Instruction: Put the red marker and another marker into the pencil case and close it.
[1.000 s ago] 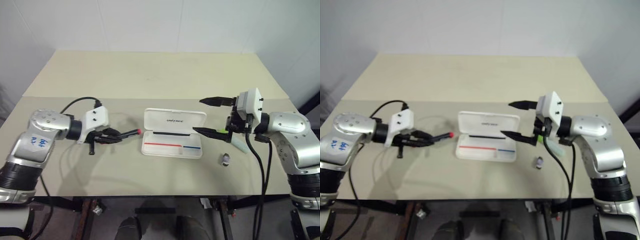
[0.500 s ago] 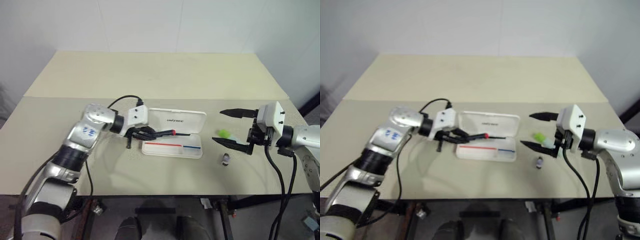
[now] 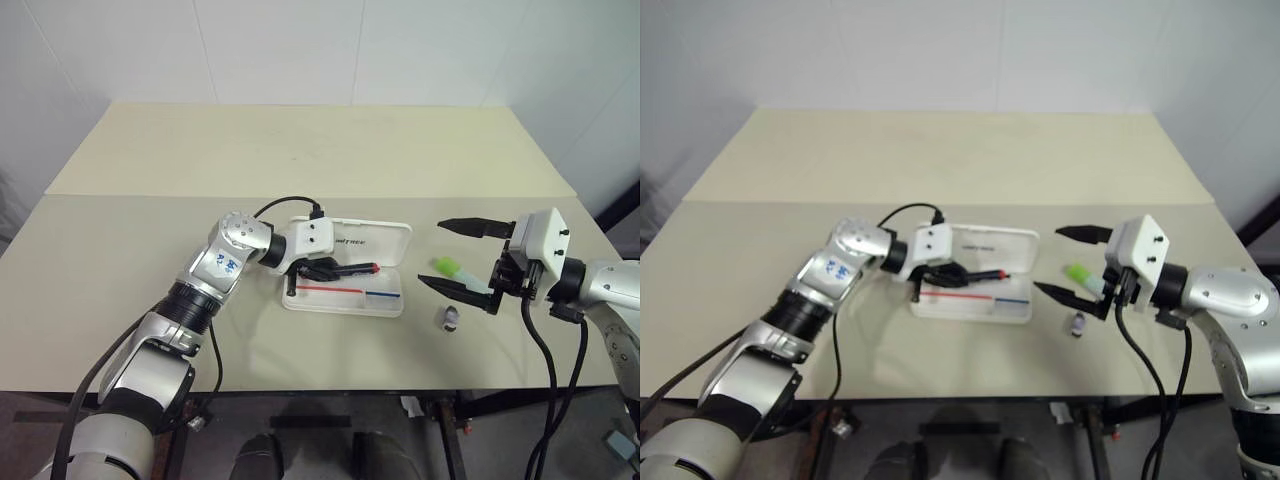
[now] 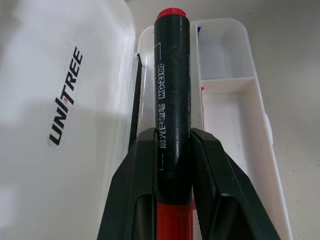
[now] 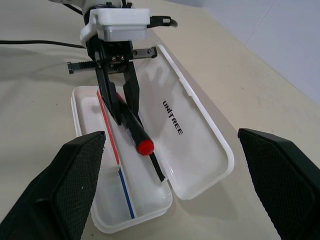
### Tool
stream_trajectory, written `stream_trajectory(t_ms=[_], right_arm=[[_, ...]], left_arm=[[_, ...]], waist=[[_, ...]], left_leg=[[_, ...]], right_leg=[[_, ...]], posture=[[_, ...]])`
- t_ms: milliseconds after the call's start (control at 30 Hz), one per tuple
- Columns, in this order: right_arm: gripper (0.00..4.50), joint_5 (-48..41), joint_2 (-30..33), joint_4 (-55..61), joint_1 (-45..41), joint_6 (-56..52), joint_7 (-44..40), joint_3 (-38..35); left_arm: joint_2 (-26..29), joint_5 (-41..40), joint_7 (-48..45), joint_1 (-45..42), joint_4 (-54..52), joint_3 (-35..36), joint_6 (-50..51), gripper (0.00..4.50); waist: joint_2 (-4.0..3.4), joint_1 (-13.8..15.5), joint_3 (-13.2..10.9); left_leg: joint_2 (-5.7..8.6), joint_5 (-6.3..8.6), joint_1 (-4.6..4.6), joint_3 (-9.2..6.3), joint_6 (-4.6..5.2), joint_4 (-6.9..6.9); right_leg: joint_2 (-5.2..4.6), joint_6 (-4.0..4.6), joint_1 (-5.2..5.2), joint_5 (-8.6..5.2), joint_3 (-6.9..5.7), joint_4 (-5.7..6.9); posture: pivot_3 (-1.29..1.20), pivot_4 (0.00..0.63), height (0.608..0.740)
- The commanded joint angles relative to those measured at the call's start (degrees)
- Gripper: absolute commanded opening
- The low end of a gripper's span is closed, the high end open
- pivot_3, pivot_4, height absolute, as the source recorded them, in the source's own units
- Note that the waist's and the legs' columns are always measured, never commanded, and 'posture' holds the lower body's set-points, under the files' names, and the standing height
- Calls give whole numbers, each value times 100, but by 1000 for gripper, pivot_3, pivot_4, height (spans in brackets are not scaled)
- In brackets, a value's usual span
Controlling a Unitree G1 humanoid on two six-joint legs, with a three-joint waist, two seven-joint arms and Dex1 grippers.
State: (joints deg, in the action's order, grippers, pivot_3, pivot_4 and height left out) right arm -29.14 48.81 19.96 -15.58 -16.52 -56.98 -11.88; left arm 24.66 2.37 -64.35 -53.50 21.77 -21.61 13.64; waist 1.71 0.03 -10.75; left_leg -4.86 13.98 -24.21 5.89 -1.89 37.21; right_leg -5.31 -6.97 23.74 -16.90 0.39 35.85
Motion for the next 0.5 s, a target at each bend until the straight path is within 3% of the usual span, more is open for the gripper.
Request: stream_trajectory(t_ms=[33,133,467,500], right_arm=[[4500,-120,-5,201,-21,-10,128,-252],[4500,-131,-47,233,-55,-2,210,-210],[4500,-199,-78,-73,-268,-269,228,-34],[4500,-244,-37,-115,-276,-414,189,-15]], left_arm=[[-76,43,-35,-157,-4,3,-37,1928],[-211,51,108,-149,0,62,-146,2878],[-231,-670,-340,57,-882,430,235,2878],[-152,-701,-419,114,-996,417,293,3049]], waist=[[0,0,0],[0,2,0],[0,-5,0],[0,-7,0]], left_leg=[[0,0,0,0,0,1],[0,0,0,-1,1,1],[1,0,0,-4,1,1],[1,0,0,-4,1,1]], right_leg=[[0,0,0,0,0,0],[0,0,-1,0,0,0],[0,0,-3,0,-1,1],[1,0,-4,0,-1,1]], posture=[[0,150,740],[0,150,740],[0,150,740],[0,150,740]])
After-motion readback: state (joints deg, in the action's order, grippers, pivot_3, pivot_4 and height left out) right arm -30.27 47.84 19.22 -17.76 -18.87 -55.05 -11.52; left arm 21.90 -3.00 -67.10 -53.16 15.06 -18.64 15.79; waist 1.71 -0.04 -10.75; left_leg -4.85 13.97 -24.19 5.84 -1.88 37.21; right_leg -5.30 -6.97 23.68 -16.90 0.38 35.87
